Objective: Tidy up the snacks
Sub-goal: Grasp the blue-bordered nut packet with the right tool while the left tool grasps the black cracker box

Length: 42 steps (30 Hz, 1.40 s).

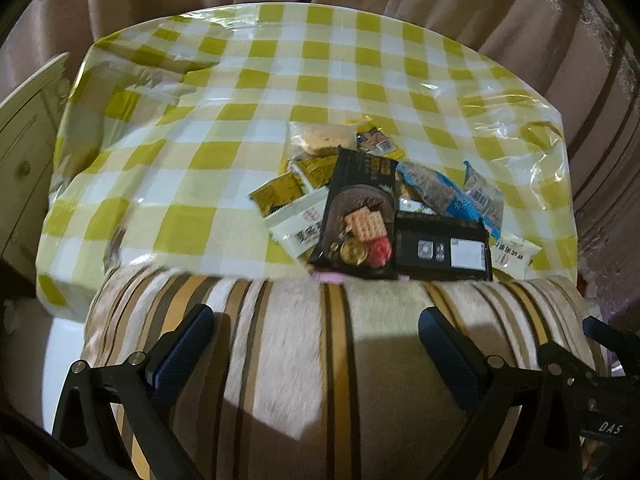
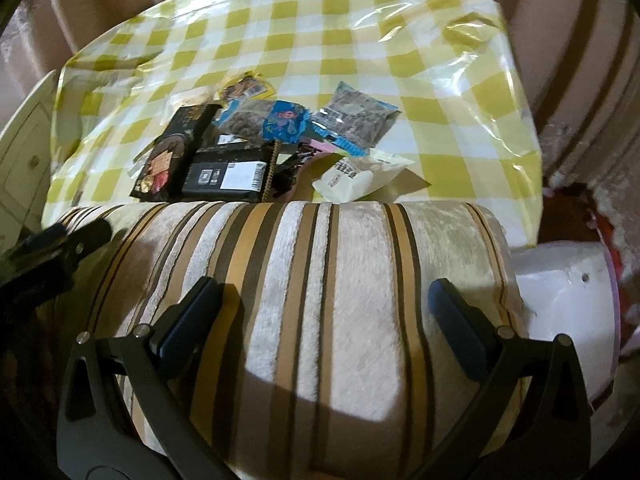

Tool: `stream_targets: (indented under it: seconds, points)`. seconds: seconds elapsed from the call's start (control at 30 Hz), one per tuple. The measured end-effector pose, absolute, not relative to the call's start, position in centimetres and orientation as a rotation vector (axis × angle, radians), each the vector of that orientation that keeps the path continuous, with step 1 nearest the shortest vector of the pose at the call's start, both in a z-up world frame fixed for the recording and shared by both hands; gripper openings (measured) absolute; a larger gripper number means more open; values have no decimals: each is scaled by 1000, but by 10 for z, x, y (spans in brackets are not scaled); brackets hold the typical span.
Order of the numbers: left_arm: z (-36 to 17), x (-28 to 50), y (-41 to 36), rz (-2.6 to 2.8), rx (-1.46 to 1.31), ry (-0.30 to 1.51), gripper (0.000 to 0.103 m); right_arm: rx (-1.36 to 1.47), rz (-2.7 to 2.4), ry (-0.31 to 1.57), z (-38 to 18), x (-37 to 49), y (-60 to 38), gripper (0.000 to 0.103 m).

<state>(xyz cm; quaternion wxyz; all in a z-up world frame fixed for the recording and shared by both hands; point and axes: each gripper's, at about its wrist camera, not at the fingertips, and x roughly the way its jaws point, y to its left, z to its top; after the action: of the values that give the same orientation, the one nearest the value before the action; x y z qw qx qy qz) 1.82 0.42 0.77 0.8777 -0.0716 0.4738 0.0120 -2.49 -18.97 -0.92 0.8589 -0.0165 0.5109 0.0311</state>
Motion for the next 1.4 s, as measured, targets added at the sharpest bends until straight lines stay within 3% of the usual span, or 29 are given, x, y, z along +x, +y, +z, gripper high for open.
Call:
stream_targets:
  seconds: [0.17, 0.53, 0.6, 0.67, 0.8, 0.87, 1.4]
  points:
    - [-1, 46, 0, -1, -137, 1027, 93, -41, 97, 1083, -12, -11, -196, 103]
    - [-17, 101, -11, -24, -97, 1088, 93, -80, 211, 1086, -14, 34, -185, 103]
    - [-22, 108, -12, -29, -93, 1106, 88, -79, 221, 1078, -12, 46, -183, 103]
    - [-27, 113, -14, -33, -91, 1125, 74, -89, 219, 1060, -10, 57, -179, 103]
    - [-29, 116, -15, -47, -89, 1126, 67, -79, 221, 1059, -13, 81, -177, 103]
    - [-29, 116, -16, -59, -93, 1122, 58, -50, 208, 1070, -17, 93, -183, 103]
    - [-23, 110, -16, -70, -102, 1082, 51, 206, -86, 1180, -58, 183, -231, 103]
